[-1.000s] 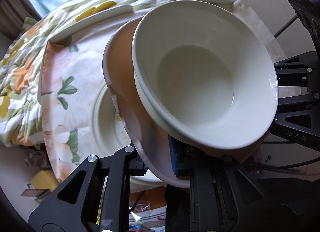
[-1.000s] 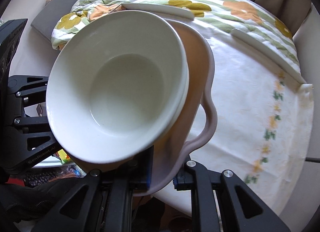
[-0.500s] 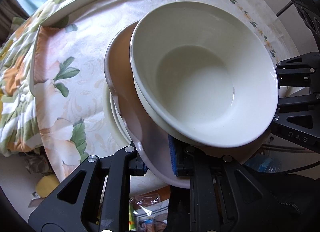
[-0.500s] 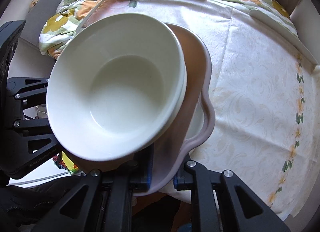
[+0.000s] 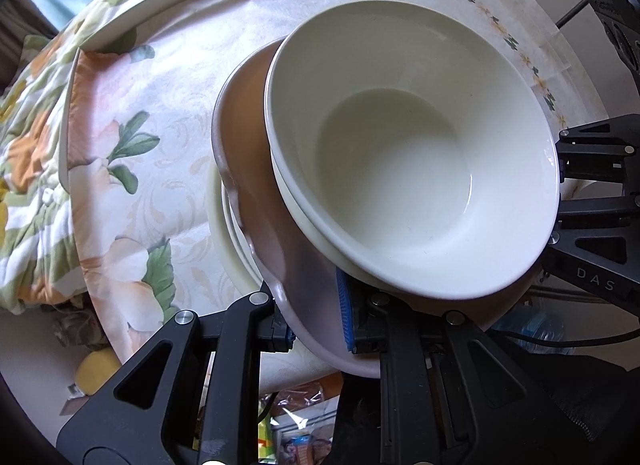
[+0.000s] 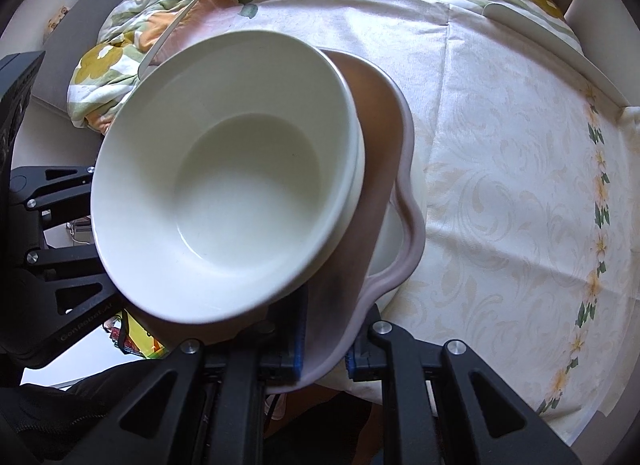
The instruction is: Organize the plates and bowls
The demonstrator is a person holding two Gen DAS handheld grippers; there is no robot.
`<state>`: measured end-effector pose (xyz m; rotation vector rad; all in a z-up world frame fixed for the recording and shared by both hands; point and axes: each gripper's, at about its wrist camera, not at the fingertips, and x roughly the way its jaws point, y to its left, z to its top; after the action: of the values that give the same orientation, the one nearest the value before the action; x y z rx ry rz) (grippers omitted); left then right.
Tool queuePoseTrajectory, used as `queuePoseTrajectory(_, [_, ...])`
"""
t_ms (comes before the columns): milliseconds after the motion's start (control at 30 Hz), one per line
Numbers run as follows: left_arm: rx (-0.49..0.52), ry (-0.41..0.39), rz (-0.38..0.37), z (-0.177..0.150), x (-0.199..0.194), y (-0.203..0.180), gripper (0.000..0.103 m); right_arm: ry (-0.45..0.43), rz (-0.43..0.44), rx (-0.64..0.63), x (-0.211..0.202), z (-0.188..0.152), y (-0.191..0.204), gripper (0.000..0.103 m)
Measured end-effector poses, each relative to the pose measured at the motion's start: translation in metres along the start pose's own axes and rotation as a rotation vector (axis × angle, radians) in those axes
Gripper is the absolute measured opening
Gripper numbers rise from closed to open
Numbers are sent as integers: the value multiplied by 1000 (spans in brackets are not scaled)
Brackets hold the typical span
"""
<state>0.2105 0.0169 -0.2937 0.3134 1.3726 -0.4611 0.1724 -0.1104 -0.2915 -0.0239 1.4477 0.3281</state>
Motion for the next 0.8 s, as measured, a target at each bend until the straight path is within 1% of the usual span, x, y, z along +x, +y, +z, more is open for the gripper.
queuePoseTrajectory(233, [-16,31,14,3,-7,2,14,-4,13,17,-2,-2,-6,14])
queuePoseTrajectory(300, [-29,40,7,4,-8,3,14,0,9,18,-3,-2,-6,14])
queuePoseTrajectory(400, [-48,61,-19,4,-10,4,20,1,1,36,-5,-1,-6,14])
queuePoseTrajectory(433, [-51,64,-27,3,-11,3,23,4,-1,41,-6,0,-7,14])
queuePoseTrajectory(533, [-35,68,-16,2,-15,-1,30,10,-9,51,-6,1,-6,14])
queuePoseTrajectory(600, [-29,68,-16,1,-18,-2,37,13,-16,58,-6,1,-4,14])
queuePoseTrajectory(633, [-28,70,-21,0,-19,-3,49,15,-18,61,-6,1,-4,14])
queuePoseTrajectory(667, [-28,68,-27,0,-20,-3,64,17,-20,65,-6,1,-4,14])
queuePoseTrajectory(700, [-29,60,-32,-1,-22,-3,70,18,-20,68,-5,1,-4,14])
queuePoseTrajectory(733, [-28,53,-31,-2,-24,-4,75,21,-20,69,-5,1,-4,14])
queuePoseTrajectory(800, [-26,50,-37,-2,-26,-5,75,24,-23,71,-6,1,-3,15])
